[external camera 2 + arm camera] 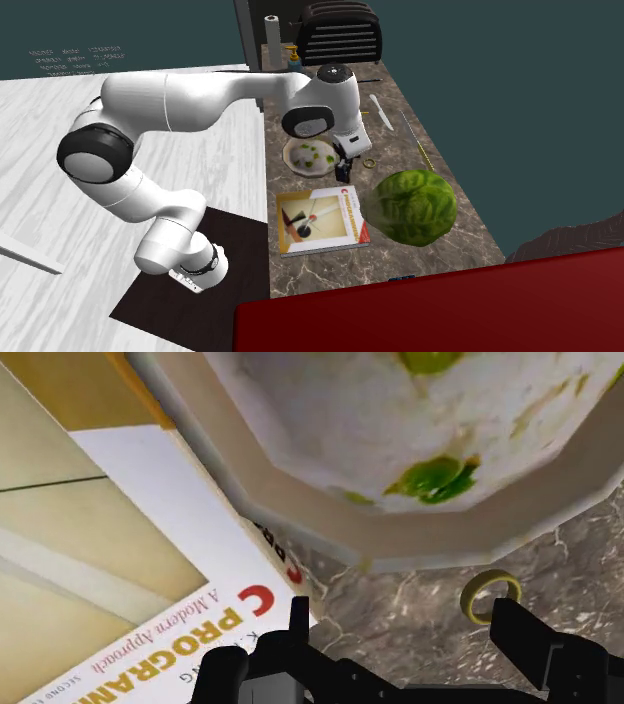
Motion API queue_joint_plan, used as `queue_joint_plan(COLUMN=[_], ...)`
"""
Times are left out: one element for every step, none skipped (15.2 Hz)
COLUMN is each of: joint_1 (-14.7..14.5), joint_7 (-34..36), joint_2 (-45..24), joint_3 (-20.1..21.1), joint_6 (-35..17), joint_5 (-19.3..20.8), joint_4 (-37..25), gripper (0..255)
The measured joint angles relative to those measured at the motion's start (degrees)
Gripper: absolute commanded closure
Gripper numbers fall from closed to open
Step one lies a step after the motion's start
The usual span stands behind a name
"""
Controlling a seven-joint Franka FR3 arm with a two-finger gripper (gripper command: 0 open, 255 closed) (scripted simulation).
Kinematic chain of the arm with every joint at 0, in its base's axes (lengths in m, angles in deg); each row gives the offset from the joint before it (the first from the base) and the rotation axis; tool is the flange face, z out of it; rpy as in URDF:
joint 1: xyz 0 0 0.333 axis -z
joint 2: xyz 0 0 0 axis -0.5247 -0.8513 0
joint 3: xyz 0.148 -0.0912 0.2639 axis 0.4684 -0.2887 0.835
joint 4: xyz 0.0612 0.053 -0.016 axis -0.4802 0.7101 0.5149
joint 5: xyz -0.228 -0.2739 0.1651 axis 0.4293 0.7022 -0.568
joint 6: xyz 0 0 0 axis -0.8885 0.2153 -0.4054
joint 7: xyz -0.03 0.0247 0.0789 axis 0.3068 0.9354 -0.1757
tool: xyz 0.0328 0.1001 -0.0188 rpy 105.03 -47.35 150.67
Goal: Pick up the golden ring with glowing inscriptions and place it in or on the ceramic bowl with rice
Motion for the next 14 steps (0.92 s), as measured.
queue_joint_plan(joint_1=[0.06, 0.08, -0.01, -0.16, -0.14, -0.34, -0.48, -0.57, -0.59, -0.65, -0.72, -0.84, -0.89, -0.90], joint_7=[1.90, 3.43, 5.20, 7.40, 8.90, 10.52, 11.28, 11.82, 11.99, 12.28, 12.53, 13.01, 13.19, 13.30], joint_2=[-2.26, -3.93, -5.63, -7.95, -10.14, -12.07, -12.91, -13.64, -14.02, -14.48, -14.83, -15.52, -15.89, -16.34], joint_3=[1.29, 2.18, 3.22, 4.50, 5.20, 5.93, 6.23, 6.44, 6.49, 6.59, 6.69, 6.86, 6.91, 6.92], joint_6=[-0.80, -1.22, -1.83, -2.34, -2.50, -2.98, -3.81, -4.28, -4.90, -5.52, -6.09, -6.78, -7.54, -8.08], joint_5=[1.05, 1.94, 2.99, 4.48, 5.90, 7.30, 7.91, 8.44, 8.69, 9.02, 9.28, 9.81, 10.07, 10.36], joint_4=[-1.89, -3.51, -4.98, -7.08, -9.27, -10.85, -10.92, -11.17, -10.94, -10.73, -10.47, -10.37, -9.91, -9.76], gripper=[0, 0, 0, 0, 0, 0, 0, 0, 0, 0, 0, 0, 0, 0])
